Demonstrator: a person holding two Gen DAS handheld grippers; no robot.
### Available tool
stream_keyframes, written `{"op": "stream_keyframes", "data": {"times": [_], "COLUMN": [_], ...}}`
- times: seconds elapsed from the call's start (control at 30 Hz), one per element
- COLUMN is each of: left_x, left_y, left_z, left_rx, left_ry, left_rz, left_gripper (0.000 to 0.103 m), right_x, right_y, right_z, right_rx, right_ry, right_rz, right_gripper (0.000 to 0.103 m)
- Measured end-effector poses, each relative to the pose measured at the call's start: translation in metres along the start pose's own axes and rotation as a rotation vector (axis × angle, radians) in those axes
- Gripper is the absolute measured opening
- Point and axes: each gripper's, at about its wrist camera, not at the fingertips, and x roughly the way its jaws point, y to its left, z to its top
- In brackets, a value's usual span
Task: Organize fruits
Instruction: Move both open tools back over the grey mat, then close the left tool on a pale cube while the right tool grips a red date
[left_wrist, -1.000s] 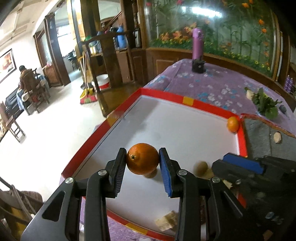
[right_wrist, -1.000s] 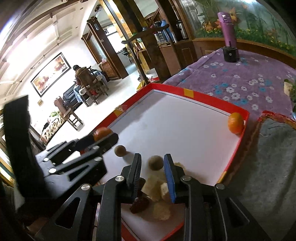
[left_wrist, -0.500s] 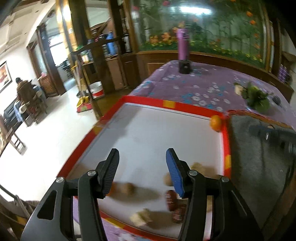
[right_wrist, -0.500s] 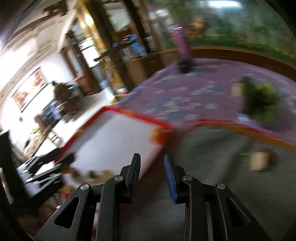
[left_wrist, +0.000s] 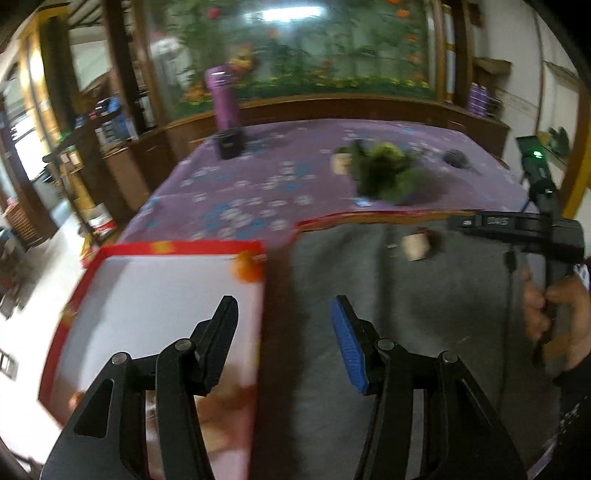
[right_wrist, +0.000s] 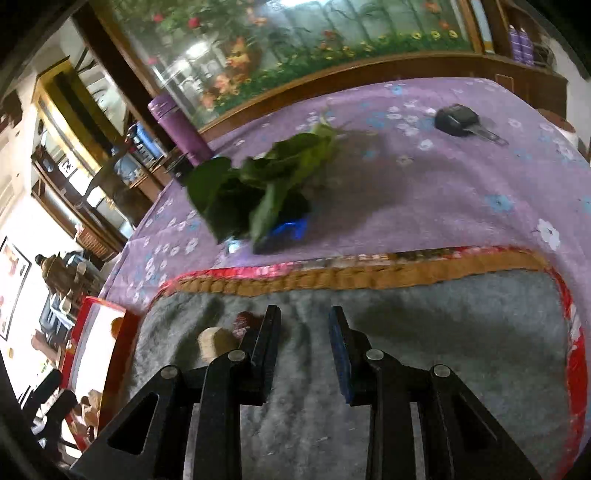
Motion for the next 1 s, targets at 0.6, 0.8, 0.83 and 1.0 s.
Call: {"op": "stream_keyframes", "data": {"times": [0.6, 0.8, 0.83, 1.0], "left_x": [0.092, 0.106, 0.107, 0.111], "left_y": [-0.112, -0.118, -0.118, -0.115], "left_z": [0.033, 0.037, 0.038, 0.04], "left_rx": [0.003, -0.01, -0.012, -0.011], "left_ry": [0.152, 0.166, 0.162, 0.139], "left_rz": [-0.066, -0.073, -0.077, -0.124], "left_gripper": [0.051, 0.051, 0.05, 0.028], "right_x": [-0.024, -0.025, -0.024, -0.018], "right_y": [-0.038, -0.034, -0.033, -0.029], "right_z": [0.013, 0.013, 0.013, 0.011], "right_rx": [0.182, 0.179, 0.175, 0.156], "right_ry": [-0.031, -0.025, -0.023, -0.006], "right_rz": [0.09, 0.097, 0.094, 0.079], "right_gripper": [0.03, 0.03, 0.03, 0.03]}}
